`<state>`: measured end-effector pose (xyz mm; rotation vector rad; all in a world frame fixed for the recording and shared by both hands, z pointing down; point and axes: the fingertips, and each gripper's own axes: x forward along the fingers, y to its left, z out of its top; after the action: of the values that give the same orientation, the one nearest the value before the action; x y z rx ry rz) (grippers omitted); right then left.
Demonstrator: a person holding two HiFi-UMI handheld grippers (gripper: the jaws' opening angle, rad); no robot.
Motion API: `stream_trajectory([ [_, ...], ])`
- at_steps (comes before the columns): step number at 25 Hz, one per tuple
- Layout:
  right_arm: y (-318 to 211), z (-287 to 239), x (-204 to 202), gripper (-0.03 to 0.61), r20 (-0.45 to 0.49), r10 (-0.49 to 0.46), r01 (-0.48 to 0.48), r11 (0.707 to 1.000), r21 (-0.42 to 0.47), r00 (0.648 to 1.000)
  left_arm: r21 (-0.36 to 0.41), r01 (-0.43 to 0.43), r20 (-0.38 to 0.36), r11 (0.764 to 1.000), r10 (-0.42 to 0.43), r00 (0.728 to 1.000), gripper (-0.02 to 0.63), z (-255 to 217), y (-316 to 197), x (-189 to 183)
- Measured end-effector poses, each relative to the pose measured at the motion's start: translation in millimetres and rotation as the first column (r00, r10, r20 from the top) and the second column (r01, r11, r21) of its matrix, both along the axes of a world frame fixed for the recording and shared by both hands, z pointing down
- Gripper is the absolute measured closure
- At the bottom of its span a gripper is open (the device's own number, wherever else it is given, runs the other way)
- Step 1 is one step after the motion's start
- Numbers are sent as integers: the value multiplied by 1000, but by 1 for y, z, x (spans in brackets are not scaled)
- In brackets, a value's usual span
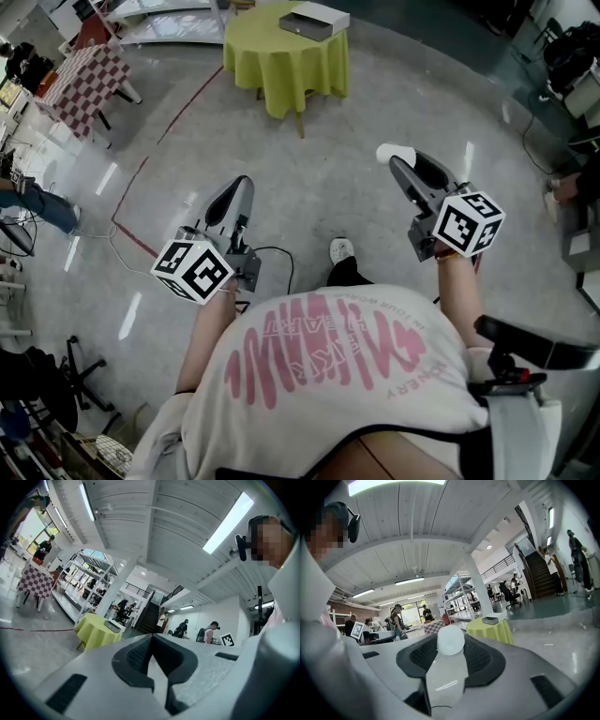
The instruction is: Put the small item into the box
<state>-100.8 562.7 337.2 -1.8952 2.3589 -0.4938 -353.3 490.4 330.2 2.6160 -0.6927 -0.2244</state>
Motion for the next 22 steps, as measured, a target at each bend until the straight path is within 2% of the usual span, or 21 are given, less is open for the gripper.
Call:
stream_trajectory([
  [5,-51,7,31,407,-6,-27,27,999,-19,1000,-19,29,14,999,-29,999,606,6,-41,28],
  [13,-142,-10,107,407,4,-79,79,997,17,997,20,76,13,997,-76,997,606,-11,-121,101],
  [18,-185,-24,157,407,31,-104,102,994,48,994,39,128,12,991,-129,992,606,-19,-158,140],
  [22,-208,-29,190,407,37,-113,110,991,75,993,22,203,-15,979,-202,979,606,-18,-189,162],
])
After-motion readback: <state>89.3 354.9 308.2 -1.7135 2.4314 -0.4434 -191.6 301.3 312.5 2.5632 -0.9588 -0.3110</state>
